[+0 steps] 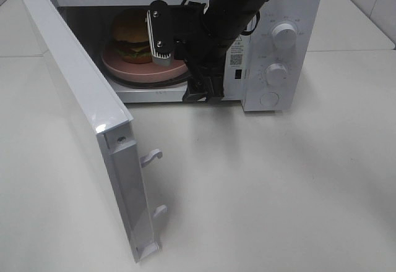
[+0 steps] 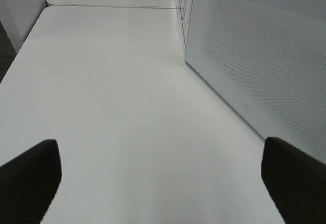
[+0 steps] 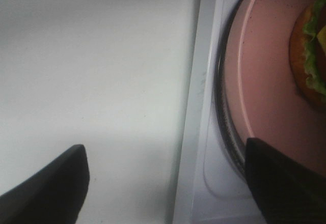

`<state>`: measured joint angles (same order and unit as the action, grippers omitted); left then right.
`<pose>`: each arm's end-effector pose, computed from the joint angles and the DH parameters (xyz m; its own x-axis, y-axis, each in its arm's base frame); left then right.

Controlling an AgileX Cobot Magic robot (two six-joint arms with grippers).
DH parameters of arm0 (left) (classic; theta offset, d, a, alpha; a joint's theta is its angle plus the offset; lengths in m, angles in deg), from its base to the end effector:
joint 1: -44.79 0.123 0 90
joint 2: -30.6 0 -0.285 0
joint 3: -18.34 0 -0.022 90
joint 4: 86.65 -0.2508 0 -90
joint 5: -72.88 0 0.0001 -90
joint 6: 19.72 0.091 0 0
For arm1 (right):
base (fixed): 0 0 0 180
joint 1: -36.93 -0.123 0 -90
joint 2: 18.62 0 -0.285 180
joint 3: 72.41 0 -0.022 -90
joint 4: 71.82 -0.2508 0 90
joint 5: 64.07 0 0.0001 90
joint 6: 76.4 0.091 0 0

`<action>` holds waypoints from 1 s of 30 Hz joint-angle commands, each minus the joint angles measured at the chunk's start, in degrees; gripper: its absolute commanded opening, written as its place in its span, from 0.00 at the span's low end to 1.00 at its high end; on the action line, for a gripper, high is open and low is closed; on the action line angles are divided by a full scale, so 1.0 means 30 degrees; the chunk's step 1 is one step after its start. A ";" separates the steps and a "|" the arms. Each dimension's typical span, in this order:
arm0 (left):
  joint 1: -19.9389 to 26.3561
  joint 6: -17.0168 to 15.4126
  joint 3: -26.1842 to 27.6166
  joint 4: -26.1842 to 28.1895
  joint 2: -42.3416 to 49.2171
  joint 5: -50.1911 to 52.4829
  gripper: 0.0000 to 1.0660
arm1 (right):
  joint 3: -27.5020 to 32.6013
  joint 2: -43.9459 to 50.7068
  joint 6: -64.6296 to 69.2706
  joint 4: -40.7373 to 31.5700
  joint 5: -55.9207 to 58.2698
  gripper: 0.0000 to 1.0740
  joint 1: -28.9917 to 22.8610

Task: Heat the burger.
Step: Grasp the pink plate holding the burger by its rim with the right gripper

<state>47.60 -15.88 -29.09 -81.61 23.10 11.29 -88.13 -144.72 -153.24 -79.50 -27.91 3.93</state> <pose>-0.0084 -0.0075 0.2818 -0.4439 0.0033 -0.8961 0.0314 0.9994 -0.0119 0.3827 0.2571 0.2110 0.3154 -0.9165 -0.2460 -0.8505 -0.1580 -0.5017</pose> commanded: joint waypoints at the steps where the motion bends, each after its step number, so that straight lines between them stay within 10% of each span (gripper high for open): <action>1: 0.0076 -0.0095 -0.0019 0.0076 0.0057 0.0038 0.95 | -0.0726 -0.0573 0.0115 -0.0210 0.0248 0.78 -0.0057; 30: 0.0076 -0.0095 -0.0019 0.0057 0.0076 0.0038 0.95 | -0.5596 -0.4603 0.0439 -0.1222 0.1261 0.73 -0.0477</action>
<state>47.60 -15.88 -29.09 -81.66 23.10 11.29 -104.63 -158.35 -152.55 -82.65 -24.88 2.61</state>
